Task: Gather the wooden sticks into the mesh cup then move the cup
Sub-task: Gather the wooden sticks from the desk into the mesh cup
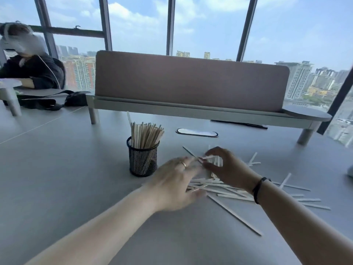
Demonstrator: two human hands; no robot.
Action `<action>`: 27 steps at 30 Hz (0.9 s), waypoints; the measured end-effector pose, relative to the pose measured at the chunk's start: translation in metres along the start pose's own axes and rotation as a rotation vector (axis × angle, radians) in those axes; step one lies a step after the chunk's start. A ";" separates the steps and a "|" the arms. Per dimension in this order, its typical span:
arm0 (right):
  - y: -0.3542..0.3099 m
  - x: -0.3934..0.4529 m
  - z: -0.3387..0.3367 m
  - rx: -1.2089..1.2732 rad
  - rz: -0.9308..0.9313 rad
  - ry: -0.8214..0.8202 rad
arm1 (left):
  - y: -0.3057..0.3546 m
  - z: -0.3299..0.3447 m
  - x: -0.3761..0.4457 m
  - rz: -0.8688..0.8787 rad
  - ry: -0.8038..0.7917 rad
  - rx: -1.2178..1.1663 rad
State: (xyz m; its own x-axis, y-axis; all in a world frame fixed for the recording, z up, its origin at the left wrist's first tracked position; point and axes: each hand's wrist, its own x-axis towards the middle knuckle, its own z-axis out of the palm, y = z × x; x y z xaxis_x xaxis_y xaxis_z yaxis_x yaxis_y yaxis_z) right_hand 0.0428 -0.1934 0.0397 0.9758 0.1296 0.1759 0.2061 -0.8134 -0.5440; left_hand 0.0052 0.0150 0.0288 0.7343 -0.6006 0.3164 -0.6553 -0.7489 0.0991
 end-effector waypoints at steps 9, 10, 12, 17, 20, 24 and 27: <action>0.107 -0.065 -0.043 -0.393 0.269 0.020 | -0.002 0.038 0.021 -0.310 -0.335 -0.050; 0.115 -0.064 -0.045 -0.357 0.351 0.028 | 0.000 0.039 0.023 -0.297 -0.333 -0.056; 0.124 -0.058 -0.047 -0.291 0.452 0.063 | 0.006 0.040 0.027 -0.270 -0.333 -0.077; 0.116 -0.046 -0.028 -0.272 0.345 0.085 | 0.020 0.044 0.037 -0.214 -0.308 -0.084; 0.094 -0.043 -0.013 -0.227 0.239 0.100 | 0.025 0.046 0.044 -0.211 -0.303 -0.105; 0.073 -0.043 0.001 -0.154 0.147 0.109 | 0.026 0.047 0.045 -0.220 -0.290 -0.136; 0.067 -0.046 0.004 -0.139 0.071 0.114 | 0.026 0.047 0.044 -0.223 -0.279 -0.147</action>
State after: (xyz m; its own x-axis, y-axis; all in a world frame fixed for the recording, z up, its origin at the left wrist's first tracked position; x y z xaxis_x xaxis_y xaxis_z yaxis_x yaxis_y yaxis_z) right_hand 0.0124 -0.2517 -0.0083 0.9715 0.0102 0.2368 0.1168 -0.8899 -0.4408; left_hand 0.0289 -0.0441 0.0007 0.8685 -0.4956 0.0052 -0.4774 -0.8337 0.2776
